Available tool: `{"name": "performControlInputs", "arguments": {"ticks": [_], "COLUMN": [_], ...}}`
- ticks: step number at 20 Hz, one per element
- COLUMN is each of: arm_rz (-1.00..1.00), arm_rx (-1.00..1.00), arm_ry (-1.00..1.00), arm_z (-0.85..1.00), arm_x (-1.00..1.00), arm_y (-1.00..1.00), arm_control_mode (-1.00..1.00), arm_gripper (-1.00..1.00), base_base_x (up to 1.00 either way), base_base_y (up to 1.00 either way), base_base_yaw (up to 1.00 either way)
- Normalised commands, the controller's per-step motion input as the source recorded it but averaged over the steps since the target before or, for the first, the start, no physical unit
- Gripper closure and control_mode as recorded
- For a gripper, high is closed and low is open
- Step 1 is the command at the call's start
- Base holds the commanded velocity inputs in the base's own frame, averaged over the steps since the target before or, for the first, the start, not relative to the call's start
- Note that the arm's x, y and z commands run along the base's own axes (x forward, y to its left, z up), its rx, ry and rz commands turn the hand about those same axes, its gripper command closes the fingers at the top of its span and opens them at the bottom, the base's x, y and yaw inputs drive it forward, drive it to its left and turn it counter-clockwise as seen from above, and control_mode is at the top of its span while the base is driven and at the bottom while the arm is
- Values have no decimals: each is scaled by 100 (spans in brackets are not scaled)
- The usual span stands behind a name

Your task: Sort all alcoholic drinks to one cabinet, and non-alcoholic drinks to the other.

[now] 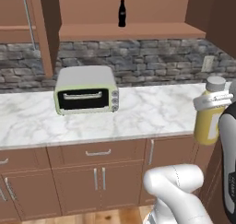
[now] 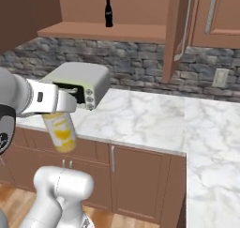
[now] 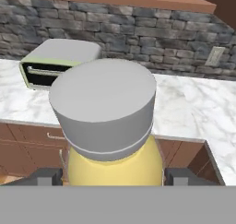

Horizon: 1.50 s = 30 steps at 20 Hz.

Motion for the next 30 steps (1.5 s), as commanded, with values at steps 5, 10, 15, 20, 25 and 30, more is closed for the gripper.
{"name": "performControlInputs", "arguments": {"ticks": [5,10,15,20,25,30], "arm_rz": [0,0,0,0,0,-1], "arm_rx": [0,0,0,0,2,7], "arm_ry": [0,0,0,0,0,0], "arm_z": [0,0,0,0,1,31], "arm_x": [0,0,0,0,1,6], "arm_y": [0,0,0,0,-2,-3], "arm_control_mode": [100,100,100,100,-100,-100], "arm_gripper": [100,100,100,100,100,100], "base_base_x": [56,51,38,19,6,0], "base_base_y": [-33,-34,-29,-20,-12,0], "base_base_yaw": [0,0,0,0,0,0]}}
